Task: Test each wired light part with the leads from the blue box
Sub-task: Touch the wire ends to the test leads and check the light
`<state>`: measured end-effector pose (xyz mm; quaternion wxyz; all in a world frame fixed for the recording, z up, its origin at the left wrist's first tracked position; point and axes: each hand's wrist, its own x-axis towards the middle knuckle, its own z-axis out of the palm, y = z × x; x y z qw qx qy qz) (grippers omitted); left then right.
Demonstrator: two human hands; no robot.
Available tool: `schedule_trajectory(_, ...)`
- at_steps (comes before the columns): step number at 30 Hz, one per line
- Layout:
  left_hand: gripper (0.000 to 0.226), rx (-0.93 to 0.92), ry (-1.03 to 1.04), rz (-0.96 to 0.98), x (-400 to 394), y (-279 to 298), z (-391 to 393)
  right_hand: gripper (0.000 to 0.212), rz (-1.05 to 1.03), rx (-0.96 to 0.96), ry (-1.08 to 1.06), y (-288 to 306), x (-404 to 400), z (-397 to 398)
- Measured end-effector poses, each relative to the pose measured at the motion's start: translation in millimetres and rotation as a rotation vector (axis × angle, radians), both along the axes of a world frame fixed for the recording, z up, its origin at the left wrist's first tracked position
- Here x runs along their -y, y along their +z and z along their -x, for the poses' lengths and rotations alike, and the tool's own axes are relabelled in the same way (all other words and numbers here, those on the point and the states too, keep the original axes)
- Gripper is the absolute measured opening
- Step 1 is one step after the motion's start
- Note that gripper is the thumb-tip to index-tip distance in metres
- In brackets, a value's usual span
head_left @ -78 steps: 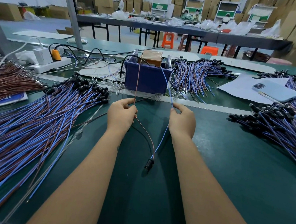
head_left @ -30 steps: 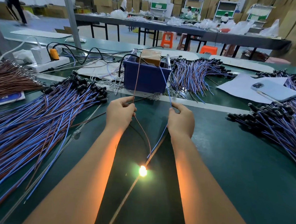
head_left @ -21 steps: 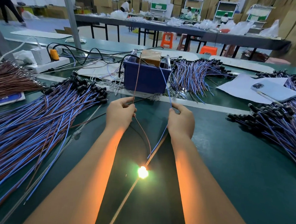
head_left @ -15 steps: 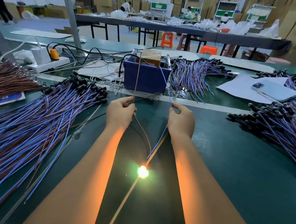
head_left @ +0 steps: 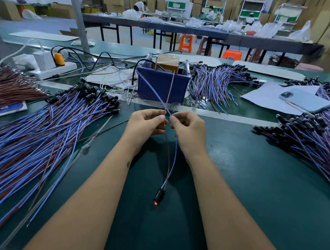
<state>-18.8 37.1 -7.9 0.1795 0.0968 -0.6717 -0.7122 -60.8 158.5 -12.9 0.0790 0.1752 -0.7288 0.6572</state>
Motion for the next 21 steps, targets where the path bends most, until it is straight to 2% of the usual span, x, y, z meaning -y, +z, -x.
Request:
schedule_trajectory(2,0.013,0.020,-0.051,-0.067,-2.2,2.1,-1.2,0.022,0.007,-0.009,0.073,-0.8,2.3,-2.2)
schedule_trajectory(6,0.013,0.020,-0.018,-0.159,-1.2,3.5,-0.7,0.018,0.013,-0.007,0.195,-1.2,0.3,-2.0)
schedule_trajectory(10,0.016,-0.043,0.053,-0.331,3.2,4.9,-1.6,0.056,-0.107,-0.110,0.341,-4.4,-0.5,-4.1)
schedule_trajectory(11,0.018,-0.060,0.077,-0.365,4.4,5.3,-1.7,0.060,-0.103,-0.103,0.389,-4.2,0.3,-5.8)
schedule_trajectory(12,0.018,-0.074,0.101,-0.398,5.5,5.3,-1.5,0.057,-0.074,-0.085,0.431,-3.4,0.7,-6.8)
schedule_trajectory(14,0.018,-0.094,0.133,-0.461,6.7,4.5,-1.5,0.038,0.059,-0.011,0.463,-0.5,-1.0,-7.9)
schedule_trajectory(16,0.015,-0.119,0.137,-0.499,5.8,2.8,-1.2,0.019,0.200,0.081,0.406,2.5,-5.3,-7.8)
schedule_trajectory(21,0.019,-0.163,0.182,-0.495,9.0,-0.8,-1.0,0.021,0.562,0.287,0.195,6.3,-16.9,-6.6)
